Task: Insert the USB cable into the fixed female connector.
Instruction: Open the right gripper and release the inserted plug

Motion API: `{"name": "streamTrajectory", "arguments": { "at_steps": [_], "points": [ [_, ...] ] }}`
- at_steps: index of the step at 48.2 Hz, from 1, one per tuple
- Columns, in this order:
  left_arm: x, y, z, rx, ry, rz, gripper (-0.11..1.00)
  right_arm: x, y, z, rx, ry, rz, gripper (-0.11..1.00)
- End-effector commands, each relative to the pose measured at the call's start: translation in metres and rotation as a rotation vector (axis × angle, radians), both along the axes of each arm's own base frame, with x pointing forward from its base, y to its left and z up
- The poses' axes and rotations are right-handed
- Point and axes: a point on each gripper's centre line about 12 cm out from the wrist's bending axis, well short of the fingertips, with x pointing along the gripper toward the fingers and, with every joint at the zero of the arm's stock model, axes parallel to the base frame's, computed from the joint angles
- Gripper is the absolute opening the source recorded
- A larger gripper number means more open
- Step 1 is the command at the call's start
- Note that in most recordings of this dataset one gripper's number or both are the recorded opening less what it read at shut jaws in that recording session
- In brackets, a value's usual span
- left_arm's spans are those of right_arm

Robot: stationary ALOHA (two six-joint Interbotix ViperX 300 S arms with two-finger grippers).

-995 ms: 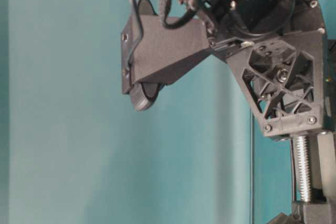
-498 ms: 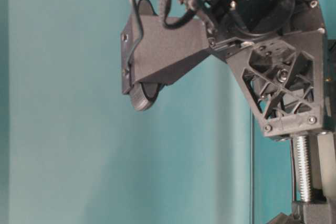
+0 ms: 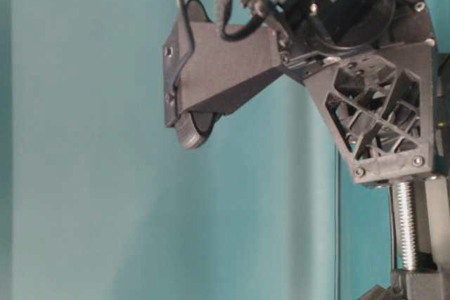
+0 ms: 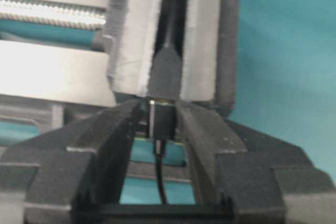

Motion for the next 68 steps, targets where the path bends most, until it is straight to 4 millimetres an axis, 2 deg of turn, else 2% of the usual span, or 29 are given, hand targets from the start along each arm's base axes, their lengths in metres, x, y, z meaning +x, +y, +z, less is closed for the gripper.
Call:
{"name": "streamTrajectory", "arguments": {
  "at_steps": [1,14,25,54,68],
  "points": [
    [-0.01,0.002,-0.008,-0.009,0.047,0.014,0.77,0.005,-0.019,0.012,-0.018,-0.028,-0.041,0.47],
    [-0.01,0.002,-0.008,-0.008,0.047,0.013,0.77,0.005,-0.012,0.014,-0.023,-0.03,-0.029,0.47],
    [-0.01,0.002,-0.008,-0.009,0.047,0.014,0.77,0.009,0.008,0.02,-0.011,-0.055,0.006,0.49],
    [-0.009,0.002,-0.008,-0.011,0.045,0.016,0.77,0.005,0.053,0.024,0.015,-0.062,0.096,0.49],
    [-0.009,0.002,-0.008,-0.012,0.044,0.017,0.77,-0.005,0.053,0.025,0.018,-0.016,0.13,0.5]
  ]
}}
